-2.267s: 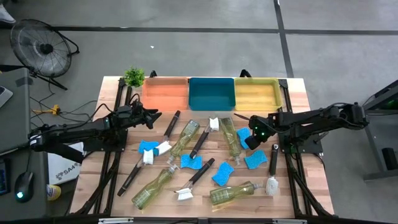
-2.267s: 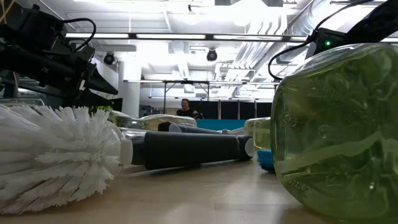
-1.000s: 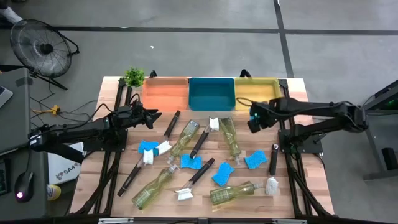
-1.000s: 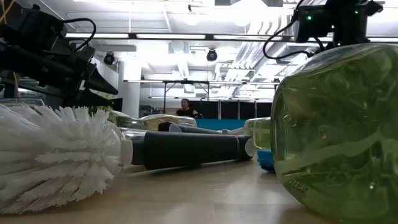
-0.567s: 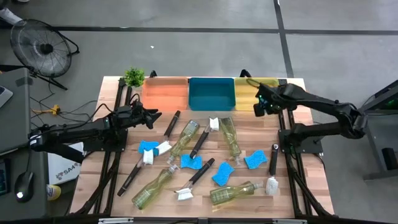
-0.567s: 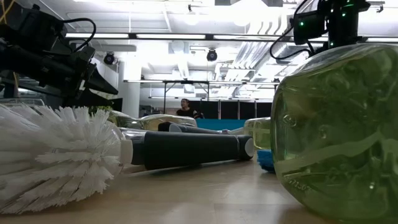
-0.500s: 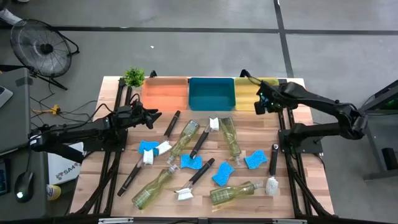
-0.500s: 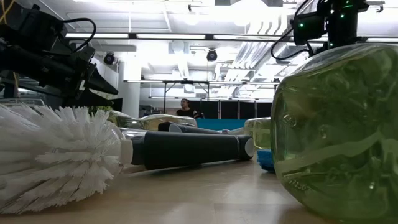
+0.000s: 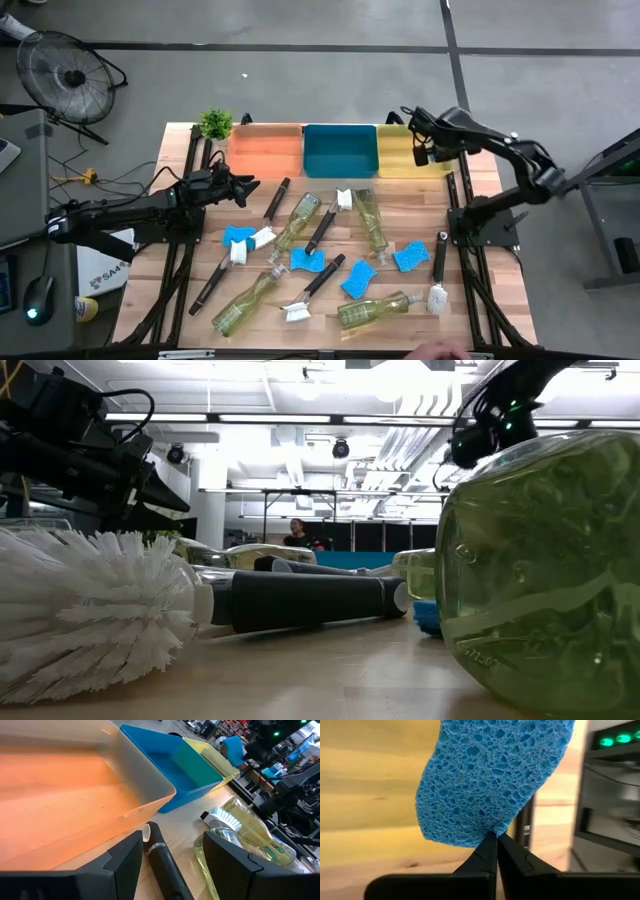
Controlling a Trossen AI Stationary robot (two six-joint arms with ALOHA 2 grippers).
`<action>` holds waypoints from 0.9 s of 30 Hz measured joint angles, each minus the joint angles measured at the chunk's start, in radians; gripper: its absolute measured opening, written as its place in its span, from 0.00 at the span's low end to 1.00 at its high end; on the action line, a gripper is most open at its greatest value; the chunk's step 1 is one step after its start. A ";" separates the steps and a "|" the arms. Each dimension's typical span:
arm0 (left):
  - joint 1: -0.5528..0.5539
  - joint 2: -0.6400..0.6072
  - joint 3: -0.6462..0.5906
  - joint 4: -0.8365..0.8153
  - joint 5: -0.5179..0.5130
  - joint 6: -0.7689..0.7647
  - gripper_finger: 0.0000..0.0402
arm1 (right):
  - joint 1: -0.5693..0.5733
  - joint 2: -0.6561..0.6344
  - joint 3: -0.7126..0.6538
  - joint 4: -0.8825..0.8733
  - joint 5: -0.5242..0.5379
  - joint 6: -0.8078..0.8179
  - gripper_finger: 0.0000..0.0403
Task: Pick & Place Kitchen Sink Supplies
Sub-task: Put the blue sponge into the yellow bin
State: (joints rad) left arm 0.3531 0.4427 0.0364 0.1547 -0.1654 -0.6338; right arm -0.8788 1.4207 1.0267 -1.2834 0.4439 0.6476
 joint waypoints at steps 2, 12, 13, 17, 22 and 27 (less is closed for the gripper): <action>0.000 0.000 0.000 0.000 0.000 0.000 0.51 | -0.017 0.044 0.021 -0.025 0.038 -0.002 0.00; 0.000 0.000 0.000 0.000 0.000 0.000 0.51 | -0.029 0.166 0.018 -0.085 0.072 0.066 0.00; 0.000 0.000 0.000 0.000 0.000 0.000 0.51 | -0.029 0.177 0.018 -0.085 0.080 0.082 0.00; 0.000 0.000 0.000 0.000 0.000 0.000 0.51 | -0.029 0.209 0.018 -0.092 0.117 0.133 0.00; 0.000 0.000 0.000 0.000 0.000 0.000 0.51 | -0.029 0.229 0.018 -0.103 0.126 0.154 0.00; 0.000 0.000 0.000 0.000 0.000 0.000 0.51 | -0.029 0.235 0.018 -0.079 0.119 0.167 0.00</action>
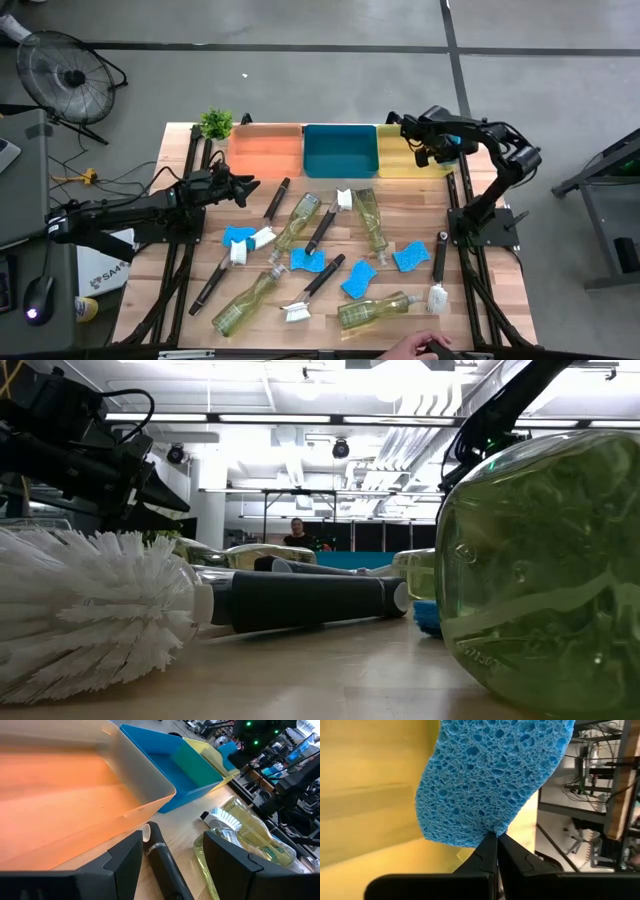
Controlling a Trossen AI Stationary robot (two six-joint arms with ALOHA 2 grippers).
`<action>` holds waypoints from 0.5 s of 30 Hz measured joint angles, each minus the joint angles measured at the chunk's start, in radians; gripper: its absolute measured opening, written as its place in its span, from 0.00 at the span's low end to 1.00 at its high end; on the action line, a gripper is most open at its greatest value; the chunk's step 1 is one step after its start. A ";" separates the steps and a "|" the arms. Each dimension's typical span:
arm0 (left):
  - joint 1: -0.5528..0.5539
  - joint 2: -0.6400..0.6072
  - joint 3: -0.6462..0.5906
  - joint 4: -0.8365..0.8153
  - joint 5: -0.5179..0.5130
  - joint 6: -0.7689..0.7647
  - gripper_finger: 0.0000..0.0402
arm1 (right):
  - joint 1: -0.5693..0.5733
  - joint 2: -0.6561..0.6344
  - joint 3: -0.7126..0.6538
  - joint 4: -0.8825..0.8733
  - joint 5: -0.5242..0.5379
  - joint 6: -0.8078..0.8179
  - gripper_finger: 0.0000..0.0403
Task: Pick & Place Kitchen Sink Supplies
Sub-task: Put the blue sponge into the yellow bin
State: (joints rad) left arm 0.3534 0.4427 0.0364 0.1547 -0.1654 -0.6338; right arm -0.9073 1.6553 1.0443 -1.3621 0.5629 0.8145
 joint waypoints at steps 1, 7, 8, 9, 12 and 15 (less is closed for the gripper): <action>0.000 0.000 0.000 0.000 0.000 0.000 0.51 | 0.000 0.006 0.000 -0.002 0.001 0.006 0.00; 0.000 0.000 0.000 0.000 0.000 0.000 0.51 | 0.000 0.034 0.000 -0.006 0.006 0.027 0.00; 0.000 0.000 0.000 0.000 0.000 0.000 0.51 | 0.000 0.034 0.000 -0.006 0.007 0.029 0.00; 0.000 0.000 0.000 0.000 0.000 0.000 0.51 | 0.000 0.034 0.000 -0.007 0.007 0.029 0.00; 0.000 0.000 0.000 0.000 0.000 0.000 0.51 | 0.000 0.040 0.000 -0.009 0.006 0.029 0.00; 0.000 0.000 0.000 0.000 0.000 0.000 0.51 | 0.005 0.058 0.000 -0.016 0.006 0.031 0.00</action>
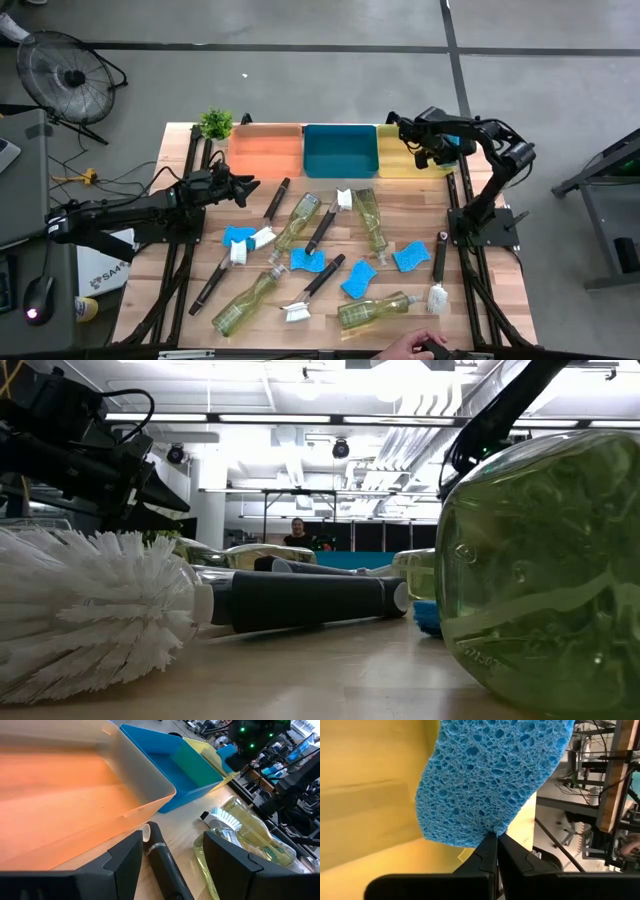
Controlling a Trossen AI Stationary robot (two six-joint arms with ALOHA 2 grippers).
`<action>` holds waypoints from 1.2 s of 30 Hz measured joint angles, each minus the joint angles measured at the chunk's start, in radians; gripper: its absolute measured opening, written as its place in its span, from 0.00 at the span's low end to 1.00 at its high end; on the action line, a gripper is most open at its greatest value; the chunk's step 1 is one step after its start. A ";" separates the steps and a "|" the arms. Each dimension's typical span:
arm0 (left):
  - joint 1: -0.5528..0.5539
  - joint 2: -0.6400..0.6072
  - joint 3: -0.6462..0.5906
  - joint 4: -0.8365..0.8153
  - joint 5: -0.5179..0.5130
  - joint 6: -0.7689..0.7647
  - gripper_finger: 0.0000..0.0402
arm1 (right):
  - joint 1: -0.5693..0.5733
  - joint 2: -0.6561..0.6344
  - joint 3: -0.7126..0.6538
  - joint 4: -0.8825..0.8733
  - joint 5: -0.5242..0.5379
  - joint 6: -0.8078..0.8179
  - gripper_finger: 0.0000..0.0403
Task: Pick & Place Kitchen Sink Supplies
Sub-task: Put the blue sponge into the yellow bin
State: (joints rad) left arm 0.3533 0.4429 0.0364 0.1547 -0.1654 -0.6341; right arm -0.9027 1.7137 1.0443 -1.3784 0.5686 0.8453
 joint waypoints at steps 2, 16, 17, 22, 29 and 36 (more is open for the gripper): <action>0.000 0.000 0.000 0.000 0.000 0.000 0.51 | 0.002 0.007 0.000 -0.008 0.000 0.001 0.00; 0.000 0.000 0.000 0.000 0.000 0.000 0.51 | 0.024 0.007 0.000 0.003 -0.012 -0.012 0.00; 0.000 0.000 0.000 0.000 0.000 0.000 0.51 | 0.027 0.007 0.000 0.009 -0.016 -0.014 0.00; 0.000 0.000 0.000 0.000 0.000 0.000 0.51 | 0.046 0.008 0.000 0.063 -0.040 -0.055 0.00; 0.000 0.000 0.000 0.000 0.000 0.000 0.51 | 0.053 0.058 0.000 0.115 -0.086 -0.174 0.00; 0.000 0.000 0.000 0.000 0.000 0.000 0.51 | 0.052 0.063 0.000 0.115 -0.066 -0.205 0.00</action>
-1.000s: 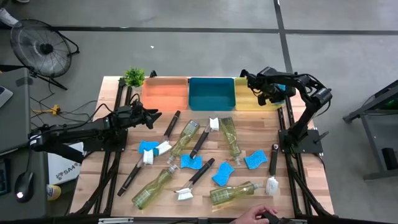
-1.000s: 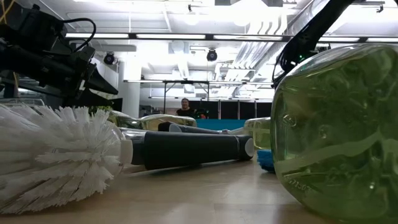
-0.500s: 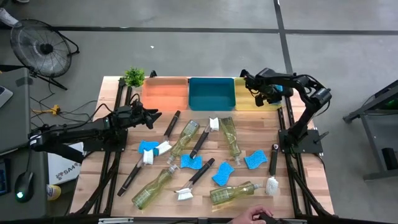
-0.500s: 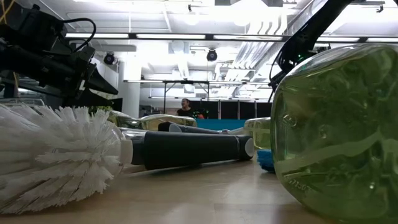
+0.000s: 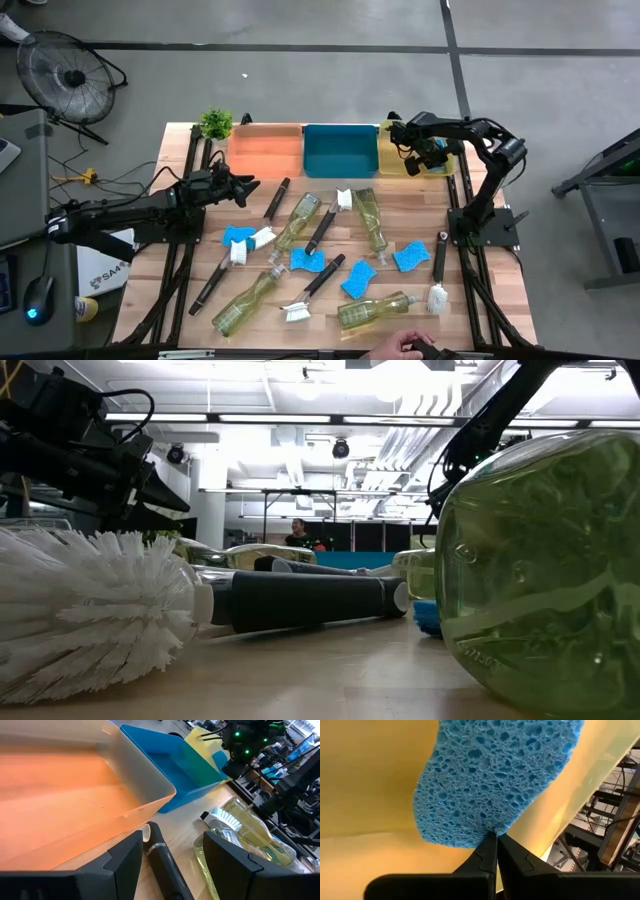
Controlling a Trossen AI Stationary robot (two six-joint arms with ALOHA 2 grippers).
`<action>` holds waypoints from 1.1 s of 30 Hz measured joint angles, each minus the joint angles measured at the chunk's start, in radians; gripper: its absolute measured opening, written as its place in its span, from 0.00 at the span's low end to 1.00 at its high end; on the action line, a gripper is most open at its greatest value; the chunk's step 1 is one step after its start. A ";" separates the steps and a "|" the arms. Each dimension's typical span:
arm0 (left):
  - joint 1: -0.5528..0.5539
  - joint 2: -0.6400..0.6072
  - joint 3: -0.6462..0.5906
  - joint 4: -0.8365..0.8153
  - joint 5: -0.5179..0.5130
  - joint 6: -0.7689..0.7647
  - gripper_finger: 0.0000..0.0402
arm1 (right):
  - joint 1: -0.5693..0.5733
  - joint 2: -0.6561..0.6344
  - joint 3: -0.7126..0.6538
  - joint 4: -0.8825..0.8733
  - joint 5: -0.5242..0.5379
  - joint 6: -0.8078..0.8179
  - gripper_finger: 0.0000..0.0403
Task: Pick & Place Kitchen Sink Supplies
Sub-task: Put the blue sponge into the yellow bin
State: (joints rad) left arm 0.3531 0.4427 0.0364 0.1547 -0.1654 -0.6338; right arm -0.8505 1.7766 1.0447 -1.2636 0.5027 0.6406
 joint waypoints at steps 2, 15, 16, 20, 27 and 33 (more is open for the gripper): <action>0.000 0.000 0.000 0.000 0.000 0.000 0.51 | 0.000 0.000 0.001 0.000 0.002 -0.010 0.00; 0.000 0.000 0.000 0.000 0.000 0.000 0.51 | -0.007 -0.030 0.017 -0.017 -0.031 -0.045 0.27; 0.000 0.000 0.000 0.000 0.000 0.000 0.51 | -0.007 -0.030 0.017 -0.017 -0.040 -0.046 0.29; 0.000 0.000 0.000 0.000 0.000 0.000 0.51 | -0.007 -0.047 0.030 -0.019 -0.069 -0.082 0.33; 0.000 0.000 0.000 0.000 0.000 0.000 0.51 | 0.008 -0.165 0.063 -0.023 -0.133 -0.153 0.35; 0.000 0.000 0.000 0.000 0.000 0.000 0.51 | 0.083 -0.298 0.064 -0.029 -0.298 -0.197 0.35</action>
State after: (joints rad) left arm 0.3533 0.4427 0.0360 0.1547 -0.1654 -0.6339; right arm -0.7672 1.4790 1.1084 -1.2925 0.2048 0.4438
